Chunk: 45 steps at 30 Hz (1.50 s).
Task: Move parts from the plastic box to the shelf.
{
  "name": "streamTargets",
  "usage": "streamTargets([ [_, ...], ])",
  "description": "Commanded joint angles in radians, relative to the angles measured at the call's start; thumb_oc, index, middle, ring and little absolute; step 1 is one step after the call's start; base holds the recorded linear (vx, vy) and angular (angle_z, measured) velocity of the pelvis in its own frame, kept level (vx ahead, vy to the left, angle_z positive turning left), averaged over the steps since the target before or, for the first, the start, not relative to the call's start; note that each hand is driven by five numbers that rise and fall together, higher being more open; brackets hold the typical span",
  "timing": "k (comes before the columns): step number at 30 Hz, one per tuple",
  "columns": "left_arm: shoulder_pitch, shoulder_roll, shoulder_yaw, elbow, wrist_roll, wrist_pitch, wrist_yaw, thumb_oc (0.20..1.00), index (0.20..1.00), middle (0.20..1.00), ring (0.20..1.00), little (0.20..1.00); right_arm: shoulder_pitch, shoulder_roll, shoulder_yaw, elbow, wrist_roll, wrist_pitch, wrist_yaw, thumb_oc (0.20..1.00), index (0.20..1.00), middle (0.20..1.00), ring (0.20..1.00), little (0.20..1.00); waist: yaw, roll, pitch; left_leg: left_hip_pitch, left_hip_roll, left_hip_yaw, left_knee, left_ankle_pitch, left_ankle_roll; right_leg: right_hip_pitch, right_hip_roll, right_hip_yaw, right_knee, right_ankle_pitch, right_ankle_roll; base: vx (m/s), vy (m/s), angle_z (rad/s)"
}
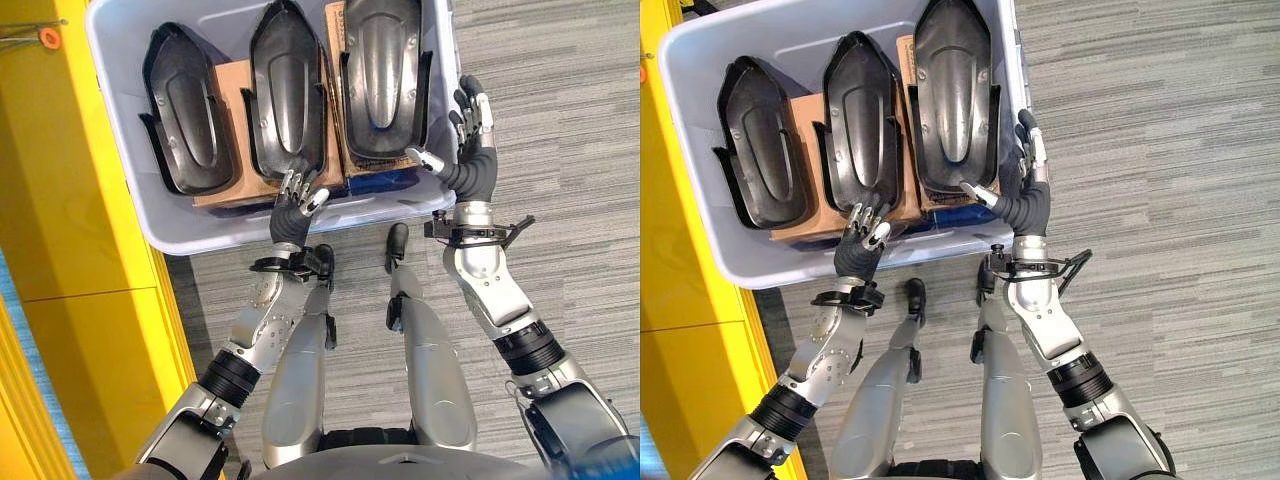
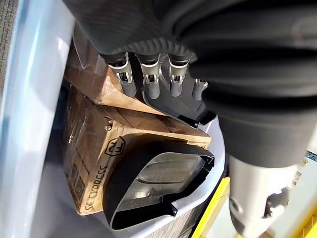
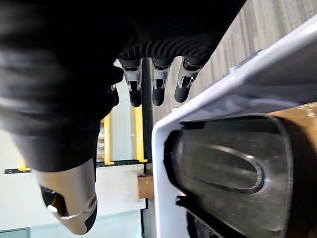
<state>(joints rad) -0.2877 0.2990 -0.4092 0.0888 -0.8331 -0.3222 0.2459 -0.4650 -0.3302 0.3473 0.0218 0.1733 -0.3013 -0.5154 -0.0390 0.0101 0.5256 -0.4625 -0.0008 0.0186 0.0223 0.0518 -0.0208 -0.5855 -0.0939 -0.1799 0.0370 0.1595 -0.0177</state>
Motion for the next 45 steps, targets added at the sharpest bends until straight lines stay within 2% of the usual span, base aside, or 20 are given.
streamTargets([
  [1,0.051,0.021,0.014,-0.120,0.042,-0.059,-0.005,1.000,1.000,1.000,1.000,1.000,0.001,0.003,0.011,-0.055,-0.039,-0.034,-0.009,1.000,1.000,1.000,1.000,1.000,0.003,-0.006,-0.019,-0.031,0.043,0.035,0.076,-0.052,-0.016,-0.007,-0.090,0.017,0.075,-0.054,0.131,0.00,0.000,0.00],
  [28,0.043,0.022,0.014,-0.130,0.039,-0.071,-0.001,1.000,1.000,1.000,1.000,1.000,-0.030,0.014,0.034,0.093,-0.073,0.006,-0.030,1.000,1.000,1.000,1.000,1.000,0.017,-0.001,-0.015,-0.068,0.033,0.023,0.086,-0.051,-0.010,-0.029,-0.097,0.009,0.077,-0.053,0.134,0.00,0.001,0.00],
  [45,0.036,0.018,0.004,-0.130,0.018,-0.071,-0.008,1.000,1.000,1.000,1.000,1.000,-0.115,0.046,0.032,0.271,-0.042,0.035,-0.053,1.000,1.000,1.000,1.000,1.000,0.034,0.020,-0.011,-0.090,0.027,0.017,0.096,-0.053,-0.005,-0.052,-0.103,0.007,0.087,-0.056,0.134,0.00,0.000,0.00],
])
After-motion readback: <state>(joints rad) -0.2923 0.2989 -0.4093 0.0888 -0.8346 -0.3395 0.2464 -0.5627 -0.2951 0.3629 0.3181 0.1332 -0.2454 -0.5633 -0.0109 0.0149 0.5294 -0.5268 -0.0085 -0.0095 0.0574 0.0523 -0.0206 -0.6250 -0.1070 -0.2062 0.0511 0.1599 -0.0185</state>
